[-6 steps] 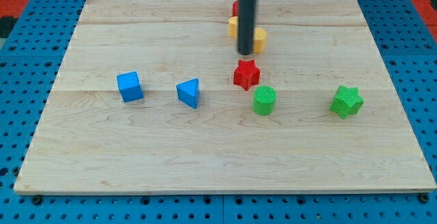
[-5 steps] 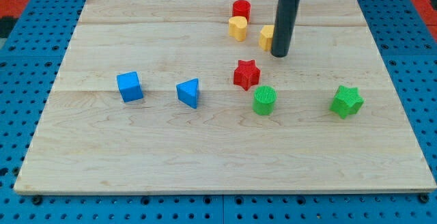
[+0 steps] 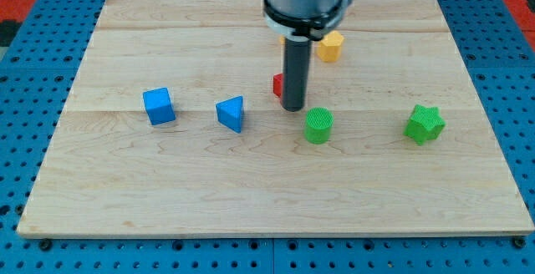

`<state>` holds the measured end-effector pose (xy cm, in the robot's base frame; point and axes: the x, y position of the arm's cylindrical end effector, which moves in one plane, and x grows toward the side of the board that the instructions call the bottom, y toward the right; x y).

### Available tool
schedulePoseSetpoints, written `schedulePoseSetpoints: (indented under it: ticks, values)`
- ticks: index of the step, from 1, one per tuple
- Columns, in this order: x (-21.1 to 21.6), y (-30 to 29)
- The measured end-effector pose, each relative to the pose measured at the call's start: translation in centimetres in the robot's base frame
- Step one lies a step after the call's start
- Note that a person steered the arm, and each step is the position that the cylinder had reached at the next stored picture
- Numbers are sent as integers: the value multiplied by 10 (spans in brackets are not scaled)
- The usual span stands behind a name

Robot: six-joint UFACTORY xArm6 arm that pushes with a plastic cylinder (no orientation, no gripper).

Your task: Put the red star and yellow hexagon to the bottom side of the yellow heart

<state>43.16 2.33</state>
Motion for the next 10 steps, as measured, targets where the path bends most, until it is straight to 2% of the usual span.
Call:
schedulePoseSetpoints:
  ticks: [2,3,4,5,6,7,10]
  values:
    - [-20,12]
    - [-67,93]
    - [-103,93]
    - [-108,94]
    - [-131,122]
    - [-147,82]
    - [-125,70]
